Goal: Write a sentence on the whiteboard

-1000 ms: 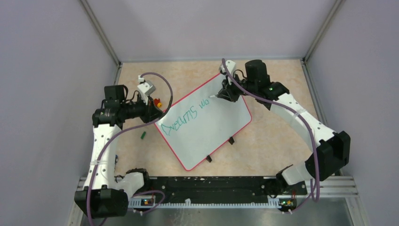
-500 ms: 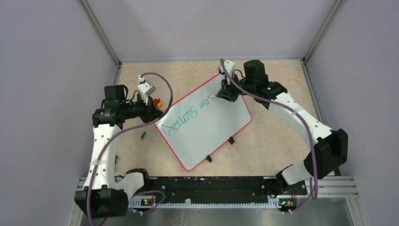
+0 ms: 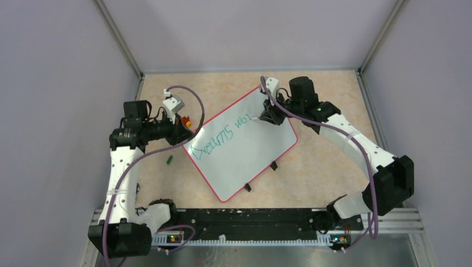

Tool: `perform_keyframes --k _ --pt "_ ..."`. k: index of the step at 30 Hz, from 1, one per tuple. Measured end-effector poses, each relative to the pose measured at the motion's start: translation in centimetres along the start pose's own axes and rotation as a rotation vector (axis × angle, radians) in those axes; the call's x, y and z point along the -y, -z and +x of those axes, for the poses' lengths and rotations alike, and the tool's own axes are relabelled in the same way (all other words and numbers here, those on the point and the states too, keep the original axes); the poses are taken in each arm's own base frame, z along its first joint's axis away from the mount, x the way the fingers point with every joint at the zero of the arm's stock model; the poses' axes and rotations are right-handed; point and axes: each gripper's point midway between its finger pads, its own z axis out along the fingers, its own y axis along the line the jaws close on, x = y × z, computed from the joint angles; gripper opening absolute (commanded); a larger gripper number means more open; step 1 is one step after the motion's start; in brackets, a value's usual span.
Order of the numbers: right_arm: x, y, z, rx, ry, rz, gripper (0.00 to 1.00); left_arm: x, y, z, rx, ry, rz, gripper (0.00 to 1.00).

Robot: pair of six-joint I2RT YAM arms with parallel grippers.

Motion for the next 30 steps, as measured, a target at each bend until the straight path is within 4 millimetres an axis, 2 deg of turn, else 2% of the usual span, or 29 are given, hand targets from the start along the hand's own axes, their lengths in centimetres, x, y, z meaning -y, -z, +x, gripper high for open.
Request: perform_keyframes --k 5,17,30 --pt "-0.3 0.1 0.6 -0.009 -0.005 -0.008 0.00 0.0 0.0 0.1 -0.001 0.000 0.000 0.00" --pt "-0.3 0.0 0.4 -0.007 -0.013 -0.013 0.00 -0.1 0.0 0.1 -0.002 0.001 -0.002 0.00" --pt "0.4 -0.4 -1.0 0.018 -0.015 -0.003 0.00 -0.1 -0.1 0.2 -0.006 0.003 -0.004 0.00"
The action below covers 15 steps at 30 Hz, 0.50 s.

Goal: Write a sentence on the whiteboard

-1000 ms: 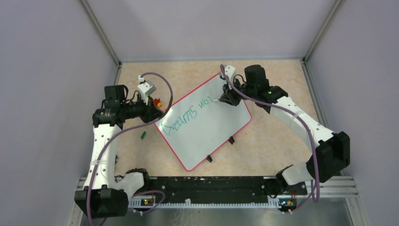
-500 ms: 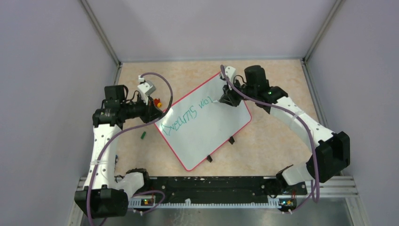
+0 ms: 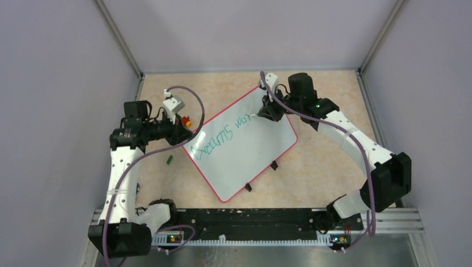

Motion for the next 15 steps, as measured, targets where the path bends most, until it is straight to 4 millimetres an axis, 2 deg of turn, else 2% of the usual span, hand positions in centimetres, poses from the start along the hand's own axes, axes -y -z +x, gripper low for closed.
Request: perform_keyframes --k 15 --pt "1.7 0.5 -0.5 0.015 -0.008 0.048 0.00 0.0 0.0 0.0 0.000 0.000 0.000 0.00"
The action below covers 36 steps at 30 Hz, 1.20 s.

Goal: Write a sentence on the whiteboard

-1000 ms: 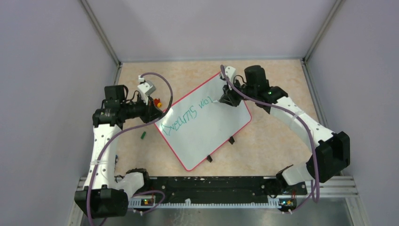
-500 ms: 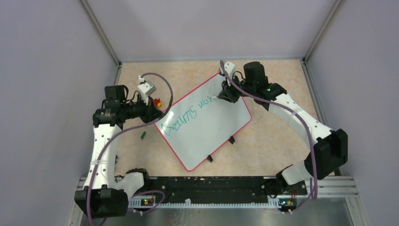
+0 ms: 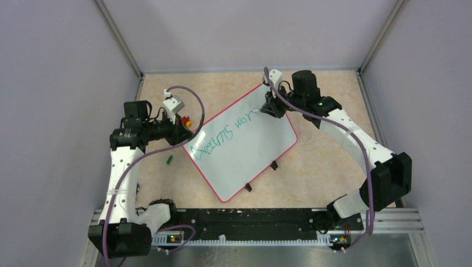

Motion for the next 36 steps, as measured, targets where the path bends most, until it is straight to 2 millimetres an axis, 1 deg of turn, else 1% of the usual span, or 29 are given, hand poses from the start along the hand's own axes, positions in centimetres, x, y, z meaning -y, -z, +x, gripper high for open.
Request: perform_keyframes --k 3,10,17,30,36 --pt "0.0 0.1 0.0 0.004 -0.001 -0.010 0.00 0.0 0.0 0.0 0.000 0.000 0.000 0.00" --pt "-0.9 0.4 -0.1 0.008 0.002 -0.051 0.00 0.1 0.0 0.0 0.002 0.000 0.004 0.00" --pt "-0.9 0.4 -0.1 0.007 0.001 -0.051 0.00 0.1 0.0 0.0 0.002 0.000 0.004 0.00" --pt "0.1 0.1 0.5 -0.014 0.008 -0.007 0.00 0.0 0.0 0.0 0.001 -0.001 0.000 0.00" --pt "1.1 0.4 0.7 -0.020 0.004 0.026 0.00 0.0 0.0 0.0 0.000 0.000 0.000 0.00"
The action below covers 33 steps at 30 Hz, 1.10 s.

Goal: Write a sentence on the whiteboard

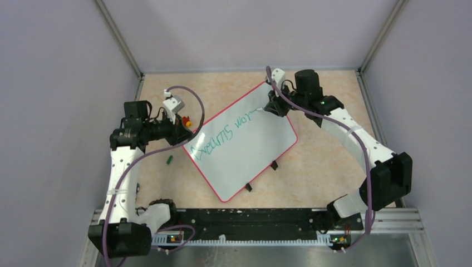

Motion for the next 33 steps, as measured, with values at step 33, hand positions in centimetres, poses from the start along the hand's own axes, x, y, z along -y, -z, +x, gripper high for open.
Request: perform_keyframes --k 33 --pt "0.4 -0.2 -1.5 0.037 0.000 -0.042 0.00 0.0 0.0 0.0 0.000 0.001 0.003 0.00"
